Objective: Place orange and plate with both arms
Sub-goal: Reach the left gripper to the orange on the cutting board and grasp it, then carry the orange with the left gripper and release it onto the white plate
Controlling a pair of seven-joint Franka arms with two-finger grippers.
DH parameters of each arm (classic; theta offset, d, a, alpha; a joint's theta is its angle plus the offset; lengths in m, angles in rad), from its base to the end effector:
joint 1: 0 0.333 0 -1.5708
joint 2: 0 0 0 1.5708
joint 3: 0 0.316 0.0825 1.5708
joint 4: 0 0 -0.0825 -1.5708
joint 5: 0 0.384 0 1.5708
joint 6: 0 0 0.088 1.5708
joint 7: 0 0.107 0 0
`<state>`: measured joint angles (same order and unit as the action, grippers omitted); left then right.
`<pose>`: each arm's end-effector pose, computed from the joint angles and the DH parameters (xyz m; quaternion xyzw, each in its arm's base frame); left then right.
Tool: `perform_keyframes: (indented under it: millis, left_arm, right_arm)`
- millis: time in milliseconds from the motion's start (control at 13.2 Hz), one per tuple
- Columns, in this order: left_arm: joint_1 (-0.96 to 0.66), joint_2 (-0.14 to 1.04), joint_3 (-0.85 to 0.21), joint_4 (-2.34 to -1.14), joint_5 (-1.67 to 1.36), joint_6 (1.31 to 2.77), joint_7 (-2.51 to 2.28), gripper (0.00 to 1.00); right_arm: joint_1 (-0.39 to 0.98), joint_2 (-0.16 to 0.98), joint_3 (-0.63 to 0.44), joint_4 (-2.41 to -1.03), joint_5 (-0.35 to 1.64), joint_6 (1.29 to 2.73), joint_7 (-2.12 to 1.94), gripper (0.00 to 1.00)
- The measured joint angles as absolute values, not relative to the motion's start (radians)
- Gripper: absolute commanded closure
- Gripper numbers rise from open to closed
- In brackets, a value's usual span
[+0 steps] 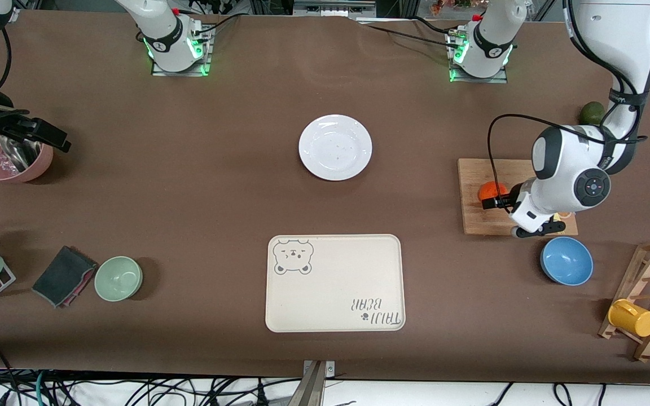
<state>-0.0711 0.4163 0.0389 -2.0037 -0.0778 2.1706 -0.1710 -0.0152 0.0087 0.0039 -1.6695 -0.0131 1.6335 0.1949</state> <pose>0.5774 -0.0219 0.2297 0.9876 0.0938 -0.1255 0.0084 0.5590 -0.0076 0.5783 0.9945 -0.1023 -0.0217 0.0085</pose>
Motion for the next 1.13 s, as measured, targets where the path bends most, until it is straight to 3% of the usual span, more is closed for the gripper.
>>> perform_keyframes:
  millis: [151, 453, 679, 830, 906, 1132]
  left_arm:
    - [-0.071, 0.417, 0.039, -2.016, -0.078, 2.179, -0.171, 0.02]
    - [-0.071, 0.417, 0.039, -2.023, -0.078, 2.180, -0.164, 0.22]
    - [-0.071, 0.421, 0.039, -2.029, -0.078, 2.180, -0.148, 0.53]
    - [-0.071, 0.419, 0.039, -2.028, -0.078, 2.180, -0.146, 0.80]
    - [-0.071, 0.419, 0.039, -2.027, -0.078, 2.183, -0.145, 0.87]
    - [-0.068, 0.400, 0.003, -1.992, -0.102, 2.194, -0.140, 0.87]
  right_arm:
    - [-0.015, 0.009, 0.004, -1.669, -0.013, 1.634, 0.195, 0.00]
    - [-0.013, 0.009, 0.009, -1.669, -0.013, 1.634, 0.195, 0.00]
    - [-0.013, 0.009, 0.009, -1.669, -0.013, 1.633, 0.195, 0.00]
    - [-0.013, 0.009, 0.009, -1.669, -0.013, 1.633, 0.195, 0.00]
    - [-0.013, 0.009, 0.009, -1.669, -0.013, 1.633, 0.195, 0.00]
    - [-0.013, 0.009, 0.009, -1.669, -0.013, 1.633, 0.195, 0.00]
